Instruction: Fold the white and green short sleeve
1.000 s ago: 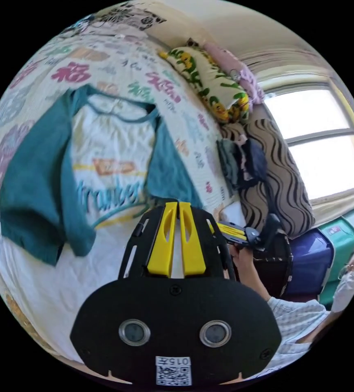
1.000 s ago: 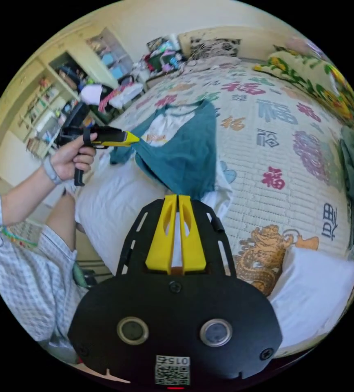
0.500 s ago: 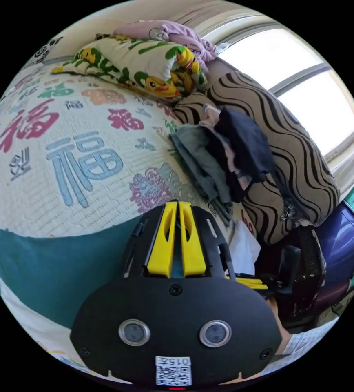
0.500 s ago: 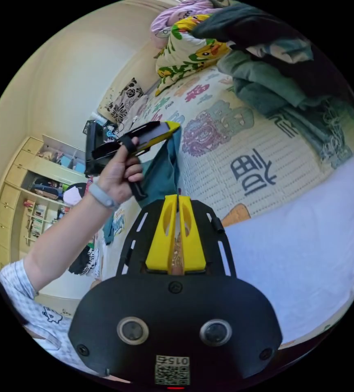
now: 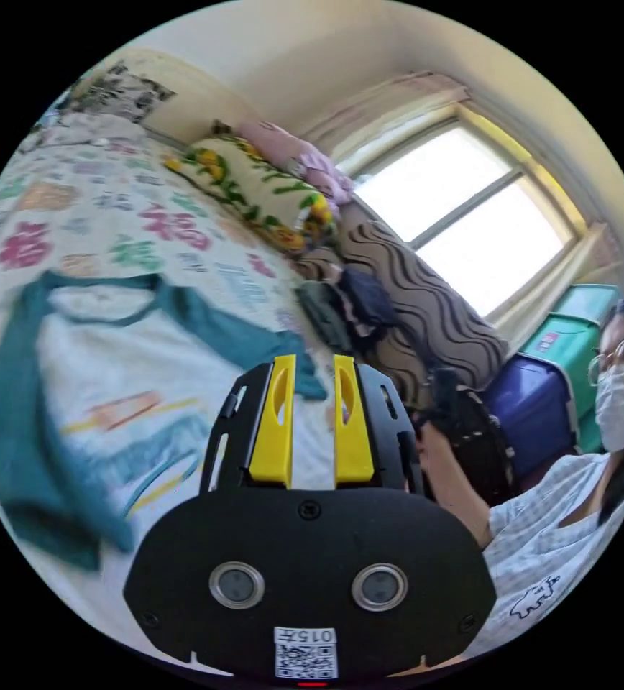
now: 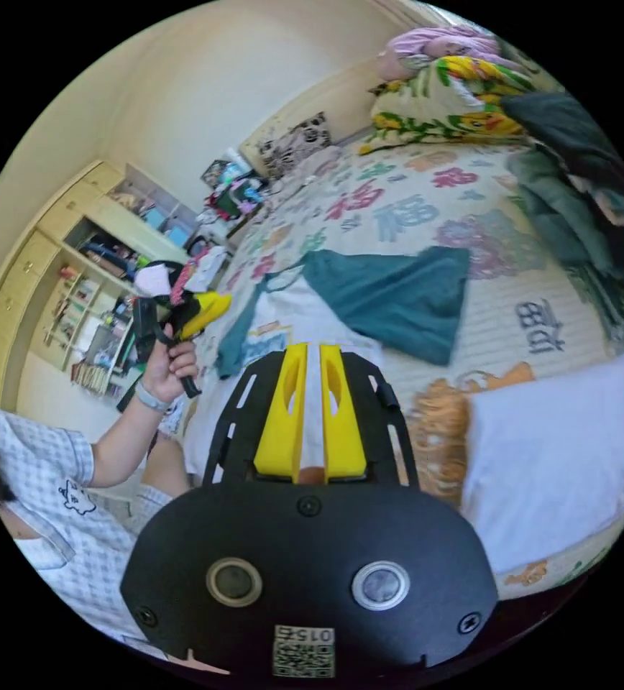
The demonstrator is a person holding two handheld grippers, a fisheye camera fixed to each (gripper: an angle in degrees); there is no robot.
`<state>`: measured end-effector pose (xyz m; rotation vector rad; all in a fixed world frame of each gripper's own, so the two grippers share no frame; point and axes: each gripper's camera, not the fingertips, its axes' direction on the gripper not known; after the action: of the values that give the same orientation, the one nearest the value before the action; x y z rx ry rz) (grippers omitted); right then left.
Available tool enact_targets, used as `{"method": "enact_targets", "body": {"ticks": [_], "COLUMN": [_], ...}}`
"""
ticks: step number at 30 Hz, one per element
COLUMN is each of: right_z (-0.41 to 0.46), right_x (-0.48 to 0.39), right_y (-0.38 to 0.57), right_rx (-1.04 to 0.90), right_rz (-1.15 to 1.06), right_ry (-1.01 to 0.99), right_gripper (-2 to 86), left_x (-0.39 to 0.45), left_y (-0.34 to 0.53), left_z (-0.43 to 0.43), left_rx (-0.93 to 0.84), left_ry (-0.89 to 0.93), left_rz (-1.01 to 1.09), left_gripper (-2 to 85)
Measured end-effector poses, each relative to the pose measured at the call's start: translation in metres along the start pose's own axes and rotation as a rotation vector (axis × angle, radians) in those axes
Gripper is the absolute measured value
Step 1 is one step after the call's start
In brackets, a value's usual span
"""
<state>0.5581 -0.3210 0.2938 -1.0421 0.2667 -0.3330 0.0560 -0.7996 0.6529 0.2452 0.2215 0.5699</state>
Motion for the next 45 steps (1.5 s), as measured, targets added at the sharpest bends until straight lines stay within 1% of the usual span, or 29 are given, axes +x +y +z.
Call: {"method": "enact_targets", "body": {"ticks": [1,2,4,6,8,10,11,13,15,17,18,19,21,23,25,26,28,29,31,32,34,35,37,38,40,41,43,44,45], "right_z": [0.026,0.040,0.101,0.152,0.205,0.278,0.295,0.357,0.391,0.421,0.441,0.460,0.480,0.493,0.500,0.501,0.513,0.519,0.558,0.571,0.633,0.651,0.725,0.743,0.814,0.831,0.885,0.895,0.913], "right_x": [-0.019,-0.029,-0.074,-0.108,-0.141,-0.177,-0.184,-0.204,-0.216,-0.225,-0.231,-0.234,-0.239,-0.240,-0.240,-0.241,-0.255,-0.263,-0.306,-0.319,-0.369,-0.380,-0.421,-0.431,-0.470,-0.479,-0.513,-0.522,-0.541], "right_y": [-0.006,-0.009,-0.019,-0.025,-0.029,-0.034,-0.035,-0.038,-0.040,-0.042,-0.042,-0.043,-0.043,-0.047,-0.059,-0.063,-0.084,-0.090,-0.116,-0.121,-0.139,-0.142,-0.146,-0.145,-0.132,-0.127,-0.105,-0.099,-0.088], "right_rx": [-0.029,-0.046,-0.107,-0.175,-0.251,-0.365,-0.393,-0.474,-0.495,-0.520,-0.554,-0.585,-0.603,-0.600,-0.530,-0.505,-0.410,-0.396,-0.406,-0.416,-0.464,-0.478,-0.555,-0.577,-0.662,-0.687,-0.759,-0.762,-0.769], "right_rz": [-0.038,-0.058,-0.136,-0.191,-0.240,-0.269,-0.266,-0.253,-0.249,-0.248,-0.258,-0.264,-0.278,-0.238,-0.156,-0.135,-0.077,-0.076,-0.138,-0.159,-0.211,-0.213,-0.218,-0.221,-0.272,-0.284,-0.336,-0.363,-0.443], "right_ry": [-0.045,-0.066,-0.129,-0.155,-0.158,-0.136,-0.128,-0.059,-0.002,0.037,0.081,0.147,0.193,0.130,-0.053,-0.096,-0.227,-0.254,-0.286,-0.273,-0.264,-0.267,-0.261,-0.244,-0.158,-0.130,-0.004,0.040,0.148], "right_gripper": [4.6,4.9,5.8,7.0,8.6,9.7,9.9,10.5,10.3,8.9,6.5,4.2,1.6,0.9,0.6,0.5,0.4,0.4,0.4,0.4,0.4,0.4,0.4,0.4,0.5,0.5,0.7,0.8,0.8], "left_x": [-0.006,-0.009,-0.026,-0.040,-0.052,-0.064,-0.068,-0.082,-0.092,-0.098,-0.103,-0.108,-0.114,-0.120,-0.123,-0.123,-0.122,-0.123,-0.129,-0.130,-0.138,-0.141,-0.155,-0.157,-0.166,-0.168,-0.174,-0.175,-0.175], "left_y": [0.025,0.037,0.088,0.119,0.143,0.162,0.166,0.180,0.185,0.187,0.187,0.187,0.188,0.192,0.199,0.201,0.213,0.216,0.225,0.227,0.236,0.240,0.256,0.259,0.268,0.270,0.279,0.282,0.286], "left_z": [-0.048,-0.071,-0.156,-0.208,-0.246,-0.276,-0.281,-0.294,-0.292,-0.289,-0.289,-0.292,-0.303,-0.322,-0.356,-0.366,-0.416,-0.429,-0.479,-0.492,-0.538,-0.548,-0.585,-0.593,-0.617,-0.621,-0.636,-0.640,-0.649], "left_rx": [0.005,0.009,0.039,0.057,0.063,0.042,0.039,0.073,0.070,0.062,0.067,0.084,0.118,0.144,0.190,0.209,0.352,0.397,0.564,0.605,0.724,0.753,0.826,0.829,0.805,0.795,0.779,0.782,0.787], "left_ry": [-0.131,-0.204,-0.464,-0.560,-0.594,-0.568,-0.552,-0.417,-0.326,-0.294,-0.270,-0.258,-0.260,-0.248,-0.167,-0.147,-0.051,-0.019,0.085,0.093,0.080,0.071,0.031,0.002,-0.104,-0.119,-0.134,-0.131,-0.128], "left_rz": [-0.028,-0.045,-0.152,-0.238,-0.305,-0.357,-0.374,-0.451,-0.488,-0.513,-0.532,-0.559,-0.589,-0.623,-0.619,-0.614,-0.602,-0.601,-0.602,-0.603,-0.630,-0.645,-0.728,-0.747,-0.818,-0.830,-0.871,-0.877,-0.888], "left_gripper": [8.4,8.5,8.7,9.3,9.9,10.5,10.5,10.9,11.1,11.0,10.2,8.8,4.7,1.6,0.3,0.1,-0.3,-0.4,-0.5,-0.5,-0.5,-0.5,-0.5,-0.5,-0.4,-0.4,-0.3,-0.3,-0.2]}}
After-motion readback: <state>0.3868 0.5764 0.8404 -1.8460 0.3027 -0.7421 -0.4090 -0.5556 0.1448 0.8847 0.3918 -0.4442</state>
